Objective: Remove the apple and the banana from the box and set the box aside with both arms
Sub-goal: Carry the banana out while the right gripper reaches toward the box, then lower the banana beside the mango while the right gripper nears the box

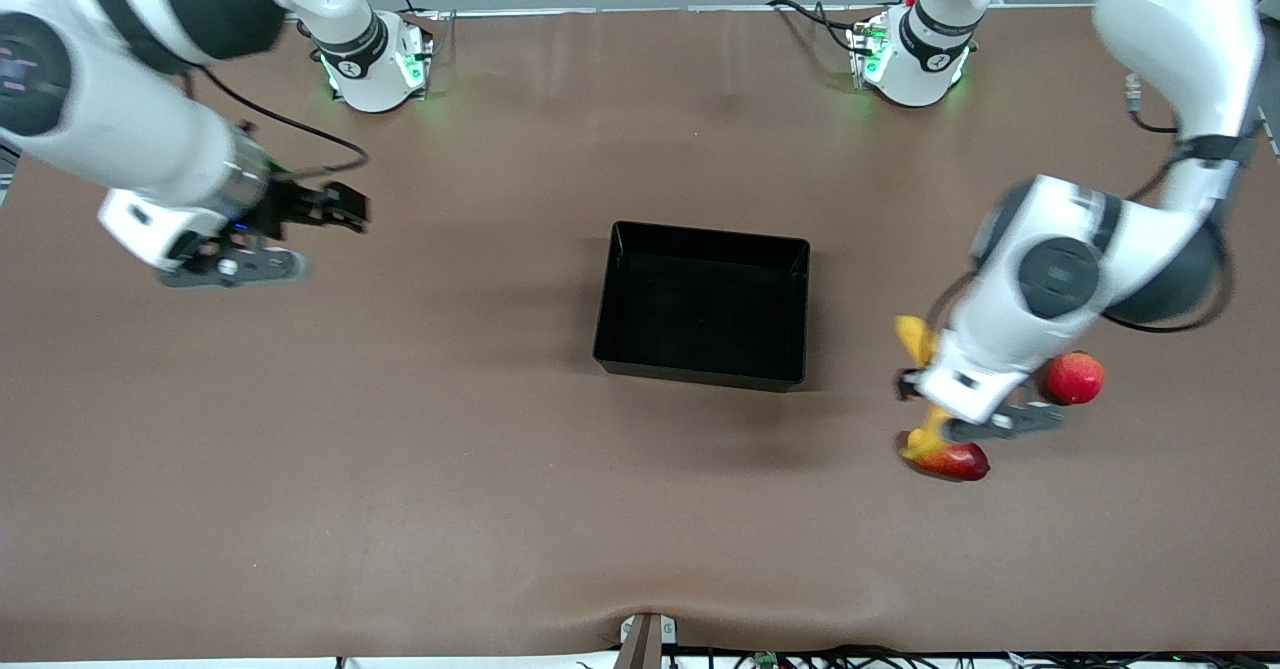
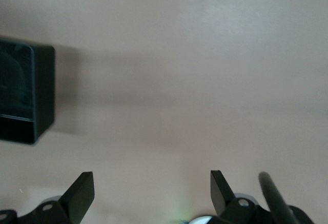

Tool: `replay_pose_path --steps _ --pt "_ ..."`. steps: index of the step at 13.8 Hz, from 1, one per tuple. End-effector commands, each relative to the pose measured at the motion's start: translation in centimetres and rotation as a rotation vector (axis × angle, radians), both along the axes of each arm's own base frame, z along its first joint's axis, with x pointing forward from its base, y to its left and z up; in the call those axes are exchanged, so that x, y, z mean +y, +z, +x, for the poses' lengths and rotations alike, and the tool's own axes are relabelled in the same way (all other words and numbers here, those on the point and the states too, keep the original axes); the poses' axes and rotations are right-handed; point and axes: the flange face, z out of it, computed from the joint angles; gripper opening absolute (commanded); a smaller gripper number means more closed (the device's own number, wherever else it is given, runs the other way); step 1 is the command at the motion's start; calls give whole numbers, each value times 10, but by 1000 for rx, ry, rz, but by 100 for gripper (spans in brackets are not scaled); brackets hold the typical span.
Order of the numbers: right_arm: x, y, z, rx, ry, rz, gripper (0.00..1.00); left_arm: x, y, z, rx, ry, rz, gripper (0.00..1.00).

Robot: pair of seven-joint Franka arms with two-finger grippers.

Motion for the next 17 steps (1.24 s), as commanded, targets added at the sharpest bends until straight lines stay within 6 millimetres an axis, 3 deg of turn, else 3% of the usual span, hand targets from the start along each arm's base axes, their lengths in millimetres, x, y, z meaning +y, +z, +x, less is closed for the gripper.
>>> replay_pose_path --steps 1,4,6,8,10,12,13,14,15,17 --pt "28 -62 -5 -18 -116 81 100 86 -22 17 -25 3 9 0" --pt "101 -114 -22 -16 -169 62 100 165 -69 36 -72 -64 -68 0" --pt "149 -139 -34 -30 -228 55 100 196 -101 44 -100 -39 -96 0" --pt "183 -164 -47 -29 -228 40 100 209 -130 47 -112 -33 -96 0" --pt "202 -188 -51 -42 -243 36 100 219 -151 46 -121 -50 -105 3" --pt "223 -216 -58 -52 -227 42 100 226 -161 44 -114 -53 -101 31" --pt "235 -231 -63 -56 -217 41 100 226 -163 43 -111 -50 -105 57" --pt "247 -246 -69 -62 -205 44 100 226 -166 43 -109 -46 -111 92" --pt "258 -259 -76 -68 -213 43 100 226 -168 43 -106 -45 -113 100" --pt "275 -280 -86 -90 -237 38 100 221 -166 44 -109 -55 -113 100"
